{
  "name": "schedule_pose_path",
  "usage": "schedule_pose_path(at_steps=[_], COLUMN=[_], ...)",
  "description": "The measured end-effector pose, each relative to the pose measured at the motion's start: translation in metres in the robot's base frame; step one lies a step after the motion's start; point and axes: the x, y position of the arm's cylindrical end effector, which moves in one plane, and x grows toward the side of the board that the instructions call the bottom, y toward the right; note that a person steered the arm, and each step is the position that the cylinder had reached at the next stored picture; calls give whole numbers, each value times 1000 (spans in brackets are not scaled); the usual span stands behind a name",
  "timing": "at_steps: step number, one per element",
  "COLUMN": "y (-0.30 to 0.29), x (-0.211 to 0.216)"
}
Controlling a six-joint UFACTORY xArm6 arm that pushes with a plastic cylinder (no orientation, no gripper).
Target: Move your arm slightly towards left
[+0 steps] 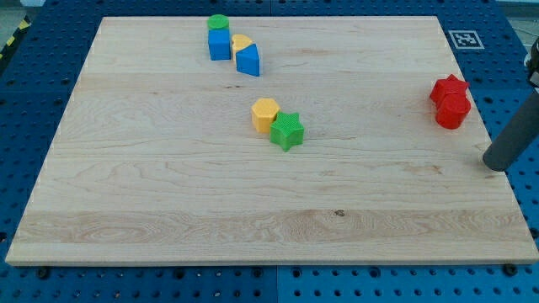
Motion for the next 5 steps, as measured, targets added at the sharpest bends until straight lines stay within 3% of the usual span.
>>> schedule_pose_path(at_steps=[5], y=[6], x=[8])
